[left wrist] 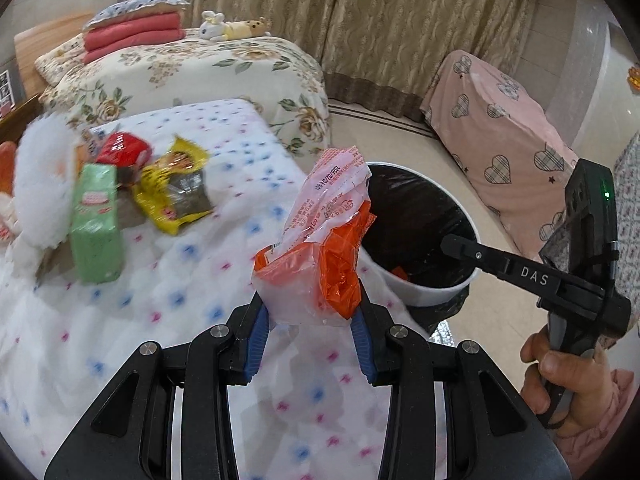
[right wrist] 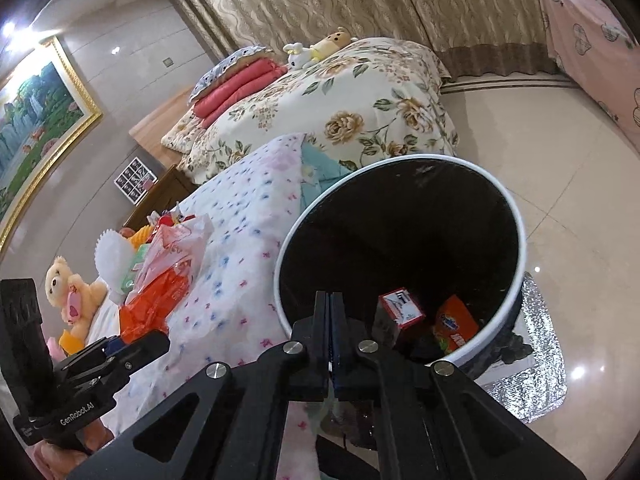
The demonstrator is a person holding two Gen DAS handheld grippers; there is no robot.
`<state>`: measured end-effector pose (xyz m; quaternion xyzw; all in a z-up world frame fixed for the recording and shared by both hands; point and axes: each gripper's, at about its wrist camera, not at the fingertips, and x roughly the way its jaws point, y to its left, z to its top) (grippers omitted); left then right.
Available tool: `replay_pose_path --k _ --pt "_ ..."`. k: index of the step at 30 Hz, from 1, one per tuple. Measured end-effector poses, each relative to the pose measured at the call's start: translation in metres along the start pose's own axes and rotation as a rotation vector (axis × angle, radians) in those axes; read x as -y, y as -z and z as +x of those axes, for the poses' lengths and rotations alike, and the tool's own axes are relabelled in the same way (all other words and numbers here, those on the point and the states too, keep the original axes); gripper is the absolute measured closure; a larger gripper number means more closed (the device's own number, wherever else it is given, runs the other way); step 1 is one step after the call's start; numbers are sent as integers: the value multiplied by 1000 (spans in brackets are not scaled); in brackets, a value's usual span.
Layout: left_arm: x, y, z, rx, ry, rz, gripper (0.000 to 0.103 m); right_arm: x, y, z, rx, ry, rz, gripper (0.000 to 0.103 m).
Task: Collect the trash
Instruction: 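Drop the red carton into the bin with the right tool while the left tool drops the orange bag, then move both open tools from the bin back over the bed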
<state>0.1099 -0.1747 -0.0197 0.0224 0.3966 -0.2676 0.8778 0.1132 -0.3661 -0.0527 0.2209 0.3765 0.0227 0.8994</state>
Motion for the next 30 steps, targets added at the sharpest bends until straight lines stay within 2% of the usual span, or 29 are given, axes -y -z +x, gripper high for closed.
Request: replay_pose_path --k 15,18,22,26,28,30 --pt "36 -19 42 -60 46 48 64 23 -5 -12 31 36 46 103" --pt "40 -22 44 -60 50 50 58 25 -5 -12 33 40 52 103" --pt "39 -23 42 -49 52 48 43 26 -5 -12 32 43 58 103" --pt "34 -22 38 -41 49 32 42 25 -5 -10 27 37 54 102" --pt "28 -20 34 -38 43 18 40 22 -4 -9 23 27 52 96" --pt "22 -17 30 -35 40 4 39 20 -4 -8 21 18 54 95"
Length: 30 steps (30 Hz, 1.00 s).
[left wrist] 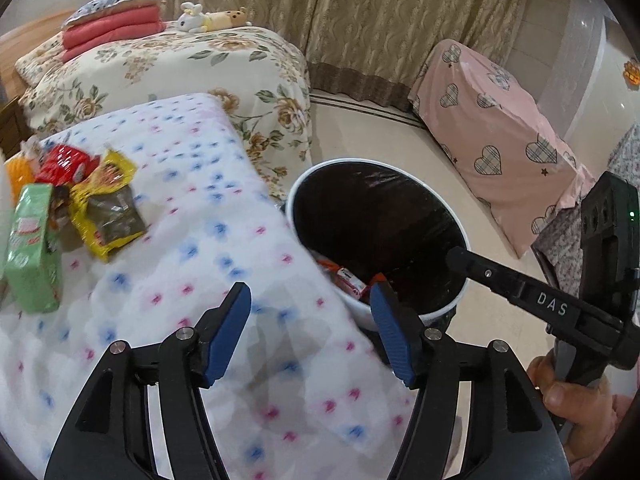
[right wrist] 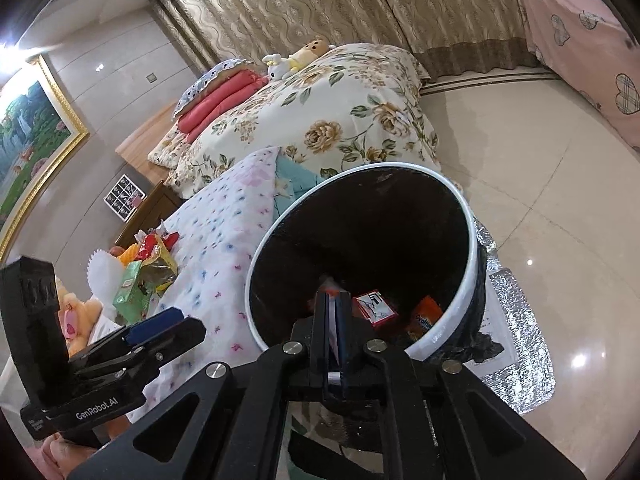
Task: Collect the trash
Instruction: 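Move both open tools from the bin back over the bed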
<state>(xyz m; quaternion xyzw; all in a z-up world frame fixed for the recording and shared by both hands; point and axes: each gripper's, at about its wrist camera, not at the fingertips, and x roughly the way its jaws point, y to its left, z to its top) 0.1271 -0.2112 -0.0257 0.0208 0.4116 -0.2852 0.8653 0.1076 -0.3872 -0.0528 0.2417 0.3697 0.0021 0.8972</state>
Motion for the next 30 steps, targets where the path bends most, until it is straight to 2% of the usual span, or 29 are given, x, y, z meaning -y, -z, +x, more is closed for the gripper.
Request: replay_pose_path --k 2,3,4,7,11,21,30 --pt "-7 4 -5 4 -10 -17 38 -2 0 2 -7 2 -3 82" --pt "-10 6 -6 5 -15 -25 37 -3 1 2 -5 -2 0 56" --pt "-15 9 -9 7 -19 -36 37 -4 1 1 1 -5 2 37" --pt "-25 14 -14 8 -32 -64 35 -11 3 1 3 -3 -7 35" --pt "-38 22 -25 20 -52 -96 34 -17 4 2 0 -4 -4 20" --pt "-81 47 -55 57 -131 -184 31 -41 11 13 -36 -31 -35 16" --pt "-126 68 -80 87 -208 -281 31 -83 19 28 -75 -83 -101 15"
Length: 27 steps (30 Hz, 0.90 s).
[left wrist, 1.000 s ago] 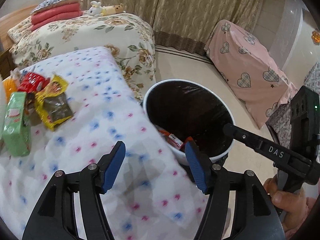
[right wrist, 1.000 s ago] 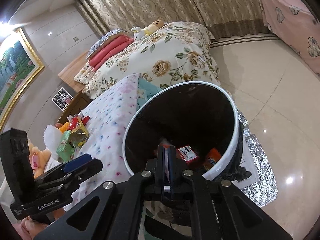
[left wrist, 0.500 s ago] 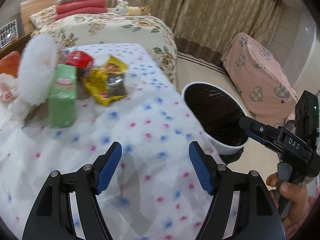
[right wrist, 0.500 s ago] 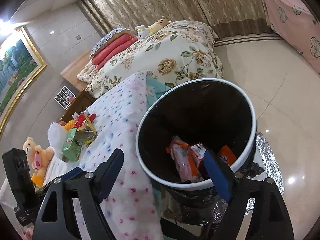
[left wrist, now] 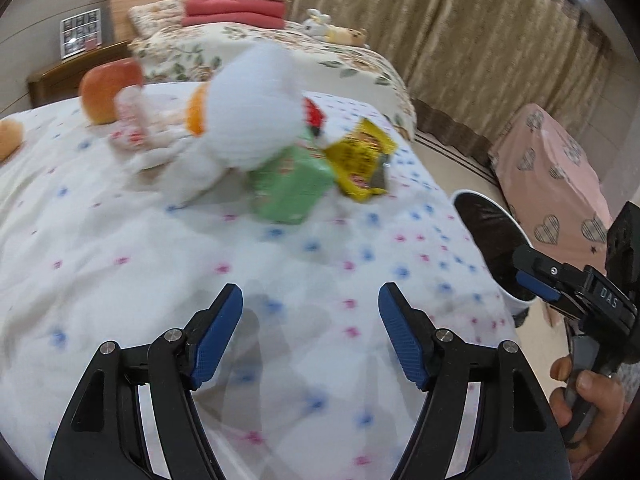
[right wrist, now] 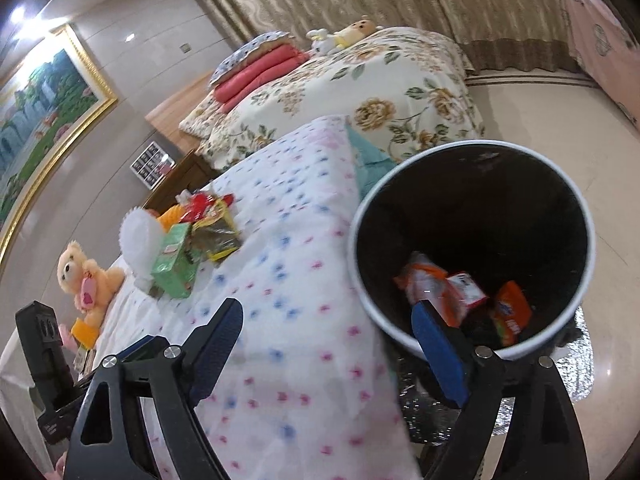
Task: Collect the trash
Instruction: 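Move both open tools from the bin back over the bed, then grasp the white foam-wrapped item with the left tool while the right tool grasps the yellow snack bag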
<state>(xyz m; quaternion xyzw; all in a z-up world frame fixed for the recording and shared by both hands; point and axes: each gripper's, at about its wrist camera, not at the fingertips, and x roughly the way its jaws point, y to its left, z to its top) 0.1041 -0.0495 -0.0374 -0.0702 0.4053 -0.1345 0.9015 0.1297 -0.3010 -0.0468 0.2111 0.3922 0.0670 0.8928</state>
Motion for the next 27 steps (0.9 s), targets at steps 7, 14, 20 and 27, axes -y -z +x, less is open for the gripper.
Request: replay_pose_path --k 7,14,20,27 --pt "-29 -2 -5 16 -35 -48 31 -29 1 18 -30 -32 -51 14" --pt "-45 -1 -8 25 -57 -72 31 -55 -2 34 -56 -56 -104 14" --pt "-57 -4 -10 29 -74 -81 31 -68 -3 47 -70 -69 -129 14" --pt "-68 -11 -10 36 -99 -76 31 -78 -9 63 -92 -76 -158 14"
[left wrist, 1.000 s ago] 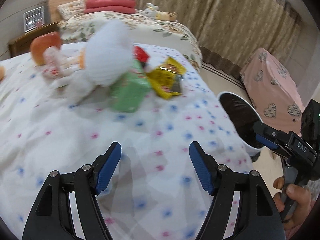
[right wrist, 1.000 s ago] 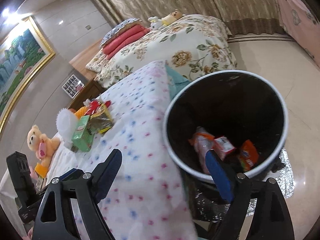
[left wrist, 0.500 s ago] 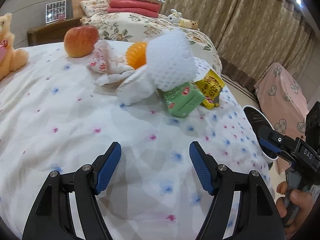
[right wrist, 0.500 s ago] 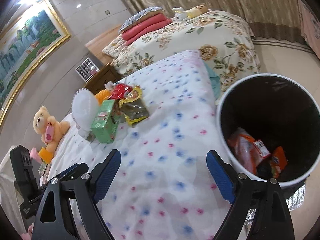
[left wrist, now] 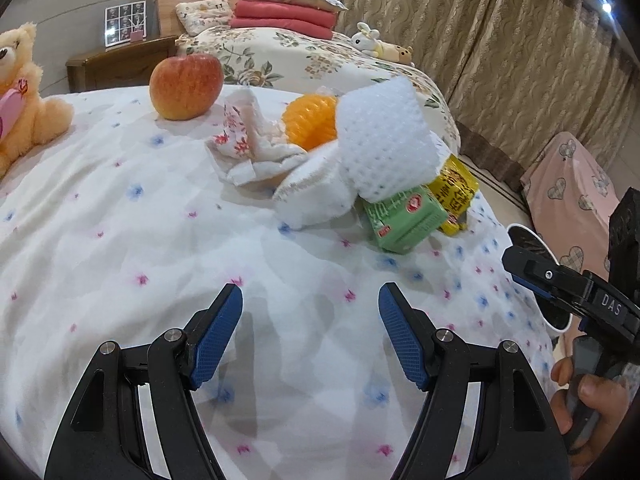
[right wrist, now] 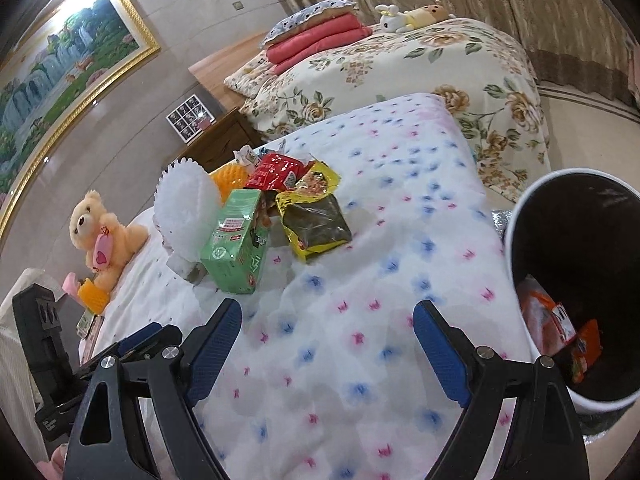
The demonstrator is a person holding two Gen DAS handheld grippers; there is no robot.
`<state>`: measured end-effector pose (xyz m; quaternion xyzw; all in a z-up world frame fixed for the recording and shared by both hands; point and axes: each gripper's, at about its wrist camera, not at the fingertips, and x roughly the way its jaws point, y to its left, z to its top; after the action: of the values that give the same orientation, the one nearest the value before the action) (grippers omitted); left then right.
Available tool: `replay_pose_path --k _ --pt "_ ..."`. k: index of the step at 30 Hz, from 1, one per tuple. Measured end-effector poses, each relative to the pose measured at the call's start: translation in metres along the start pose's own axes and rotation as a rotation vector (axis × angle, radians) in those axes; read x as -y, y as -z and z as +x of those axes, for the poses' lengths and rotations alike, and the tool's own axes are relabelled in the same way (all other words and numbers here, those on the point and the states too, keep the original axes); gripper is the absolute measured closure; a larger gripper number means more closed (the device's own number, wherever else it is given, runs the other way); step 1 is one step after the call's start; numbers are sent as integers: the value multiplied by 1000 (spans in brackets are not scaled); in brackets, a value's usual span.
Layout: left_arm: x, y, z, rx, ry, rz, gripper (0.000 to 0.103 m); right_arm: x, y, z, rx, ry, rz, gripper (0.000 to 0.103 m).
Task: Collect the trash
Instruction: 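Grasp the white foam-wrapped item with the left tool while the right tool grasps the yellow snack bag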
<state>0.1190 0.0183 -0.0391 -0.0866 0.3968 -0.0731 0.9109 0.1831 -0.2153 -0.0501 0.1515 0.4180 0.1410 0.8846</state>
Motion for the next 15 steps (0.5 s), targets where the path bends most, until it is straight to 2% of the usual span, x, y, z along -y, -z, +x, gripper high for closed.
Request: replay_pose_path --k 15 --pt "4 -41 29 14 -38 90 31 -8 -34 43 -31 11 -52 14"
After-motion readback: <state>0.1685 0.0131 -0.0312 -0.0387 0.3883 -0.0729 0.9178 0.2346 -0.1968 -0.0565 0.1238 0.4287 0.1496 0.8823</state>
